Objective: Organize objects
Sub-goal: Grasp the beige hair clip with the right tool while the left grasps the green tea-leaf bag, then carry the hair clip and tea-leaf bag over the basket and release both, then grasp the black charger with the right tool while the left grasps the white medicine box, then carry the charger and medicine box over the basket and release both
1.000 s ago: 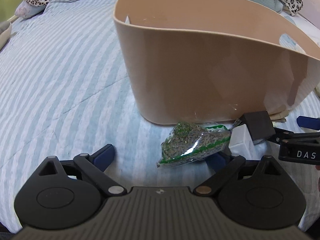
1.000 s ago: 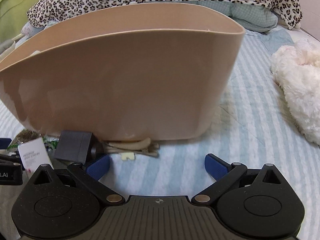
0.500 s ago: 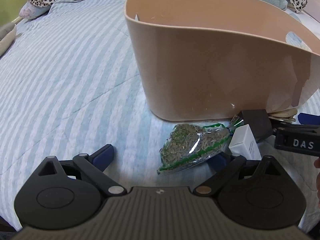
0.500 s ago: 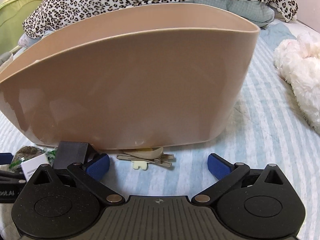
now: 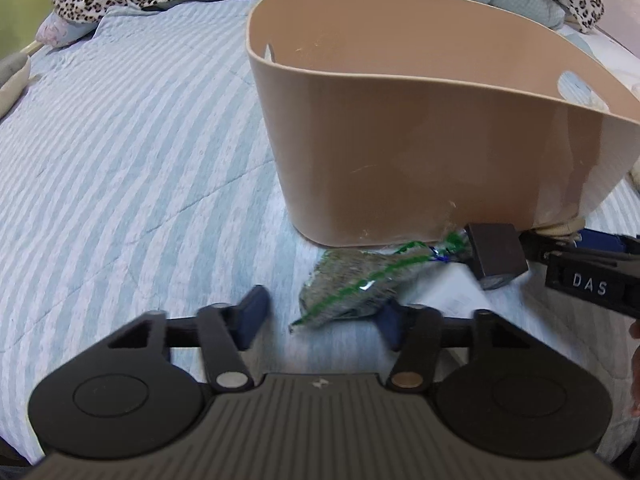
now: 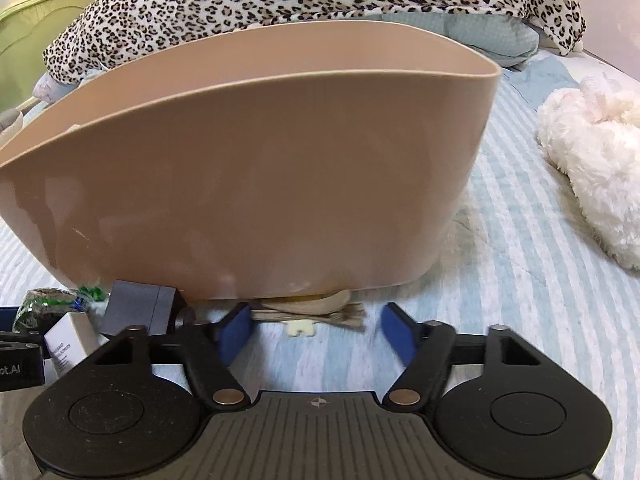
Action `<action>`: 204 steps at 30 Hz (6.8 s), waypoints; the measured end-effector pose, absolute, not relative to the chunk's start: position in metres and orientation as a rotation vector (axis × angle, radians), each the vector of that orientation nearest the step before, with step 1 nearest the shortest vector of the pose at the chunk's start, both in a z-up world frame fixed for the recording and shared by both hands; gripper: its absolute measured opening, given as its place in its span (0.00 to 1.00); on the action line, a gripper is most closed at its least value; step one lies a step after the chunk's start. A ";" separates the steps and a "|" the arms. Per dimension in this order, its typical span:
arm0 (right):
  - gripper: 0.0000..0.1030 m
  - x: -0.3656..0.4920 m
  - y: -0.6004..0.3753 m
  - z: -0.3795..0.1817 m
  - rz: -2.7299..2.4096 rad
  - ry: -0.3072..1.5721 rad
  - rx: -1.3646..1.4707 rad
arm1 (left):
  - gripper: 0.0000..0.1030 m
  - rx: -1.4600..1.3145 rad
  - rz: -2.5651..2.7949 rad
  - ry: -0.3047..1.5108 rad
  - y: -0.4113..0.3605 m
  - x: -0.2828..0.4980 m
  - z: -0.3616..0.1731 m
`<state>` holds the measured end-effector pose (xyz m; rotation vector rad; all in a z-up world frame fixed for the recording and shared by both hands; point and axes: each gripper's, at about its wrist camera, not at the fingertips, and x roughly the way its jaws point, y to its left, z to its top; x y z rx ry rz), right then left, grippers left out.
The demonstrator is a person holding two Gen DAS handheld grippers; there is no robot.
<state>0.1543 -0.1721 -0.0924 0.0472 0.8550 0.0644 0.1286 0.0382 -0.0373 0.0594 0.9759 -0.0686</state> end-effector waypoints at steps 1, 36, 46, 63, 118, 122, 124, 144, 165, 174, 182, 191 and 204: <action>0.53 0.156 -0.172 -0.091 0.068 0.855 0.050 | 0.47 0.067 -0.073 0.973 0.037 0.132 -0.037; 0.53 0.082 -0.217 -0.012 0.134 0.738 0.149 | 0.31 0.073 -0.106 0.778 0.043 0.096 0.029; 0.53 0.105 -0.212 0.046 0.160 0.563 0.124 | 0.31 0.065 -0.117 0.670 0.036 0.113 0.070; 0.53 0.194 -0.183 0.045 0.174 0.566 0.021 | 0.31 0.146 -0.072 0.701 -0.005 0.217 0.040; 0.95 0.087 -0.199 -0.055 0.138 0.852 0.043 | 0.80 0.195 -0.138 1.001 0.007 0.107 -0.030; 0.96 0.086 -0.200 -0.068 0.116 0.876 0.049 | 0.80 0.202 -0.157 1.053 0.005 0.108 -0.048; 0.97 0.085 -0.202 -0.072 0.107 0.886 0.053 | 0.80 0.199 -0.168 1.073 0.003 0.109 -0.055; 0.99 0.093 -0.208 -0.091 0.076 0.930 0.061 | 0.93 0.162 -0.209 1.024 -0.003 0.120 -0.068; 1.00 0.118 -0.178 -0.093 0.132 0.927 0.039 | 0.69 0.141 -0.048 0.983 0.029 0.147 -0.057; 1.00 0.140 -0.144 -0.091 0.205 0.922 0.036 | 0.76 0.082 -0.066 1.002 0.063 0.154 -0.057; 0.98 0.157 -0.132 -0.092 0.222 0.903 0.072 | 0.73 0.076 -0.097 0.983 0.069 0.163 -0.059; 0.77 0.159 -0.125 -0.094 0.216 0.896 0.081 | 0.62 0.078 -0.121 0.948 0.063 0.165 -0.060; 0.42 0.121 -0.121 -0.081 0.249 0.878 0.046 | 0.61 0.094 -0.112 0.930 0.049 0.140 -0.040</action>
